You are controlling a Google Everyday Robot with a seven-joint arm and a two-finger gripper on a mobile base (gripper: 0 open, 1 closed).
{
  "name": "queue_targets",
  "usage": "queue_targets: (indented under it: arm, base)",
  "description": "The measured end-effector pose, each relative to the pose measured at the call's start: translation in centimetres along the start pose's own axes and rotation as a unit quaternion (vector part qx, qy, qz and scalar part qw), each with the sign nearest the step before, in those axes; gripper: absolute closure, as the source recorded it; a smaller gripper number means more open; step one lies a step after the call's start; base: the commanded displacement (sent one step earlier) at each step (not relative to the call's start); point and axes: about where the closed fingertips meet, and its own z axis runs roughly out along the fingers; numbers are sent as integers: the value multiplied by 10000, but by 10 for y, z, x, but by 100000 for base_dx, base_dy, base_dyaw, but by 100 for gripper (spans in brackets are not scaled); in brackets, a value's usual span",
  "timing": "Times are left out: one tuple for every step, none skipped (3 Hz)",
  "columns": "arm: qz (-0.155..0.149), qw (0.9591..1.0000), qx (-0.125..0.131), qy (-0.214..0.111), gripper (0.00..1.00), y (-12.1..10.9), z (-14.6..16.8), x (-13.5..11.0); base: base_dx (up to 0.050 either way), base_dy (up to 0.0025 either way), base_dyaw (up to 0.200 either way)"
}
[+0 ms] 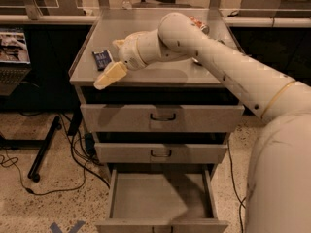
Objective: Place rxbar blueberry into bottom drawer
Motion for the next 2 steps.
queue_targets:
  arm:
    - [-26, 9990, -415, -133, 0, -1, 35, -5]
    - [-19, 9990, -416, -131, 0, 0, 35, -5]
  base:
    - [0, 0, 0]
    - [4997, 1, -35]
